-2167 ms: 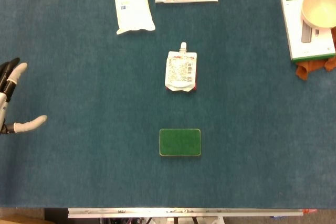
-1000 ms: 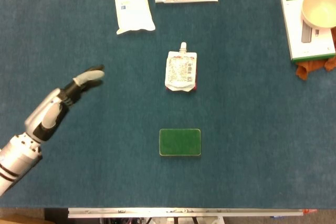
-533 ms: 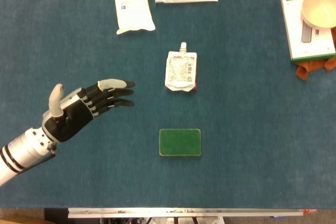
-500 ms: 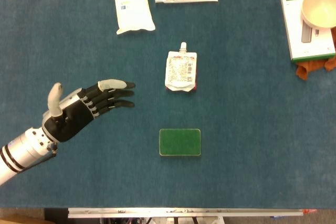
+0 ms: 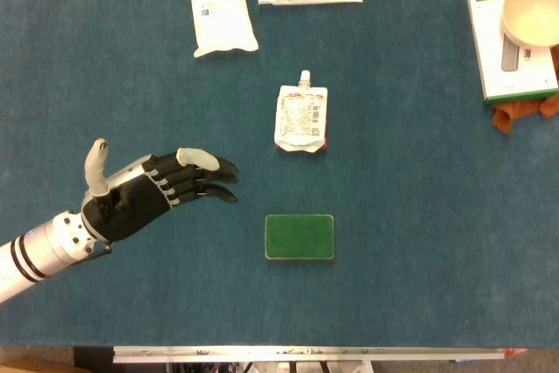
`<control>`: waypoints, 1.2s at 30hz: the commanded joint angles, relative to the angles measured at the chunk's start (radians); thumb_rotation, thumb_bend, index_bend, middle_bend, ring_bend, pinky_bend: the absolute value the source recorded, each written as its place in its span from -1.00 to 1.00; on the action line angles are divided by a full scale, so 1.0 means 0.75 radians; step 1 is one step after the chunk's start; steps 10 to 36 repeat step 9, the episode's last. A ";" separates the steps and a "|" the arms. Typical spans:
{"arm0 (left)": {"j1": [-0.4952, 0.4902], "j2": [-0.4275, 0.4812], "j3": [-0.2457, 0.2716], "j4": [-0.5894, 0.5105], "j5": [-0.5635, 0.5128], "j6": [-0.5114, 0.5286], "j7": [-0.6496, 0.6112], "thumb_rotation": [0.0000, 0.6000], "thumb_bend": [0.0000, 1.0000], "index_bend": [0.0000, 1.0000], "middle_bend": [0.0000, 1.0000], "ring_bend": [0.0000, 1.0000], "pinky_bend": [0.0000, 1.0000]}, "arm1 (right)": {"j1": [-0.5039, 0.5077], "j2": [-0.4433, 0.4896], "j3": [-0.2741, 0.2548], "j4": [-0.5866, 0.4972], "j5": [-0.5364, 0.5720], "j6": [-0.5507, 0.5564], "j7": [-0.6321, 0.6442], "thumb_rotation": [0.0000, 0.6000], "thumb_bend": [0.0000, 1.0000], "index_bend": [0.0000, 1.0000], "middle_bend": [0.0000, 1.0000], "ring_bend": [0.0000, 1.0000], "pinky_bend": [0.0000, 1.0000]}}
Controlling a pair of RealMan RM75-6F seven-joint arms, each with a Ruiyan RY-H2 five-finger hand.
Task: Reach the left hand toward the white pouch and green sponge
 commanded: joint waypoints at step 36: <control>-0.030 -0.007 0.043 0.009 -0.007 0.023 0.024 -1.00 -1.00 -0.50 -0.57 -0.63 -0.55 | 0.001 -0.001 -0.001 0.000 0.000 -0.003 0.000 1.00 -0.91 0.12 -0.40 -0.36 -0.02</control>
